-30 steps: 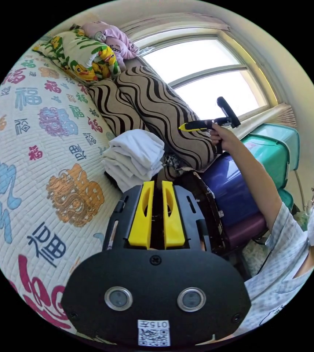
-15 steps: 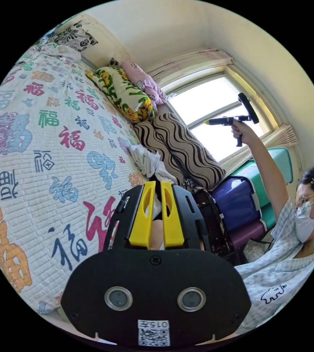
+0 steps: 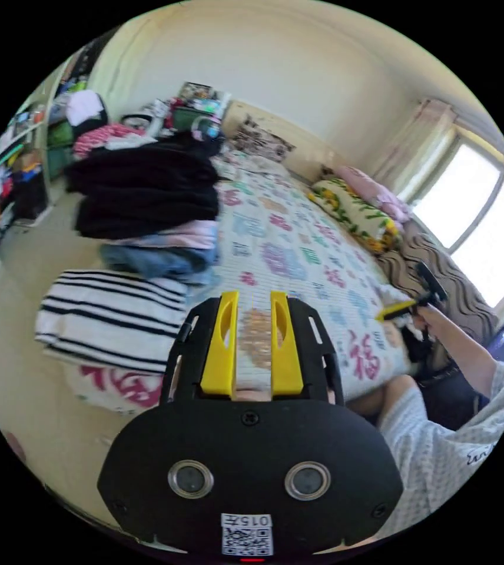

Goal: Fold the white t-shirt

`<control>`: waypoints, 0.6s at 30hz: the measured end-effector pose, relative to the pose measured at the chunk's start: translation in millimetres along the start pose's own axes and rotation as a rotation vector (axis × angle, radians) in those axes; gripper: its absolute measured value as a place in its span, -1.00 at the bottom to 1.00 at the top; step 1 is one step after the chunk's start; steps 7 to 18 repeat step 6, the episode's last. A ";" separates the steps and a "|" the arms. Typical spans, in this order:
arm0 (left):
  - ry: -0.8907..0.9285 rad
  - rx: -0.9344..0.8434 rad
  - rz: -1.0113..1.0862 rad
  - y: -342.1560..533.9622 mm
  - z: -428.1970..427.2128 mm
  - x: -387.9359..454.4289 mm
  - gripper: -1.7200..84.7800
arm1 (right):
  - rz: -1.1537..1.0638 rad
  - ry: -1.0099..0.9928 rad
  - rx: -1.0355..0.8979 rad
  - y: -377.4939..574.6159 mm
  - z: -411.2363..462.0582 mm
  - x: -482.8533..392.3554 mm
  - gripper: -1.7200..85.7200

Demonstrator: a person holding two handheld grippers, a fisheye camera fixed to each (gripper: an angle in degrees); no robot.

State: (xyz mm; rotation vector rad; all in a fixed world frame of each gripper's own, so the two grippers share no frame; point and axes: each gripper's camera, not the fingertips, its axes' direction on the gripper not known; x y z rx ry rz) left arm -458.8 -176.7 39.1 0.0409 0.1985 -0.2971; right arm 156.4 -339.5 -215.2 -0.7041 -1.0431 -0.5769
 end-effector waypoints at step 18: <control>-0.204 -0.055 -0.040 -13.4 -1.7 -36.1 -0.71 | 0.045 -0.253 0.033 10.7 67.7 18.6 -0.81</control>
